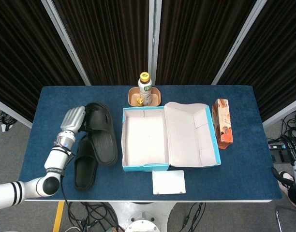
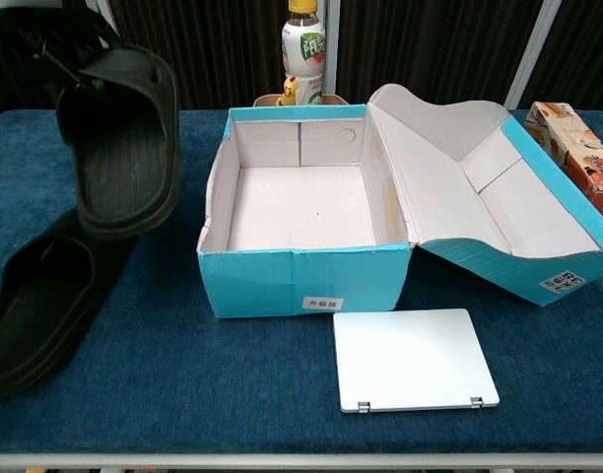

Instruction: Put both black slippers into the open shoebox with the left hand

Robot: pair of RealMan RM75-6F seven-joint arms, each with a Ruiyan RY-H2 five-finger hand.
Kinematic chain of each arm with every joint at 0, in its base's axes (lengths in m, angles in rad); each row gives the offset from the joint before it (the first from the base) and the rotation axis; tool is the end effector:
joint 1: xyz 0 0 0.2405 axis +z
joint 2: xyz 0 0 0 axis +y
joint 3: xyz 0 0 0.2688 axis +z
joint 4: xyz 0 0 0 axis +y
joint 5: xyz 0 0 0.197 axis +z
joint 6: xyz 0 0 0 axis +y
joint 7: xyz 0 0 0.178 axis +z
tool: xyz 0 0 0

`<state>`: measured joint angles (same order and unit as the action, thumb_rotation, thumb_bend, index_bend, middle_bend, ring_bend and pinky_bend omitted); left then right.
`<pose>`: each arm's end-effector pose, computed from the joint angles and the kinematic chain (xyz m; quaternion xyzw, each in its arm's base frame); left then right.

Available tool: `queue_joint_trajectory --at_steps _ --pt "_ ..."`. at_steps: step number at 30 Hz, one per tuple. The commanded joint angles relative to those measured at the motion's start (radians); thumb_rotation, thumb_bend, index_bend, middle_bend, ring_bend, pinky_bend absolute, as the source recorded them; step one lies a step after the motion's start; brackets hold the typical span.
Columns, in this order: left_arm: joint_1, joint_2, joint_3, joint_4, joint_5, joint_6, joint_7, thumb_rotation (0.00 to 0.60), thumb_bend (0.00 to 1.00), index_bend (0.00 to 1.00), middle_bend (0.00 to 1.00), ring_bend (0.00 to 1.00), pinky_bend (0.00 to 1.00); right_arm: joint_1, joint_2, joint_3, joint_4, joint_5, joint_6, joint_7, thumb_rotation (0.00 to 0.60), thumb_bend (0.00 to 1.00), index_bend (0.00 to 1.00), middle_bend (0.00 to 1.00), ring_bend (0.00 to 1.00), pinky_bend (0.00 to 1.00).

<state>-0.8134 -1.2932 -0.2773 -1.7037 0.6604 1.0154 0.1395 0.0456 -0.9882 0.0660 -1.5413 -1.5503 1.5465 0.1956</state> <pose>-0.1553 0.4153 0.0792 -0.5701 -0.5547 -0.4266 0.4306 -0.3274 -0.2059 0.2359 0.5878 -0.3620 0.4104 0.5959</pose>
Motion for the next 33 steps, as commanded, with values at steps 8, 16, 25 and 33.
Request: queue_joint_trajectory --at_steps 8,16,25,33 --pt "-0.029 -0.2 -0.159 0.257 0.442 -0.203 -0.644 0.6 0.0 0.5 0.49 0.74 0.78 0.009 0.033 0.008 -0.057 -0.003 -0.003 -0.056 0.6 0.16 0.01 0.08 0.0 0.04" --pt "-0.149 -0.363 -0.14 0.456 0.553 -0.283 -0.766 0.6 0.0 0.5 0.5 0.72 0.67 0.008 0.056 0.011 -0.099 0.008 -0.006 -0.093 0.6 0.16 0.01 0.08 0.0 0.04" --pt "-0.225 -0.471 -0.137 0.61 0.523 -0.331 -0.745 0.6 0.0 0.5 0.51 0.67 0.62 0.007 0.066 0.013 -0.112 0.02 -0.011 -0.104 0.6 0.16 0.01 0.08 0.0 0.04" --pt "-0.248 -0.534 -0.145 0.721 0.478 -0.352 -0.739 0.6 0.0 0.49 0.51 0.65 0.58 0.002 0.068 0.015 -0.108 0.025 -0.004 -0.098 0.6 0.16 0.01 0.08 0.0 0.04"
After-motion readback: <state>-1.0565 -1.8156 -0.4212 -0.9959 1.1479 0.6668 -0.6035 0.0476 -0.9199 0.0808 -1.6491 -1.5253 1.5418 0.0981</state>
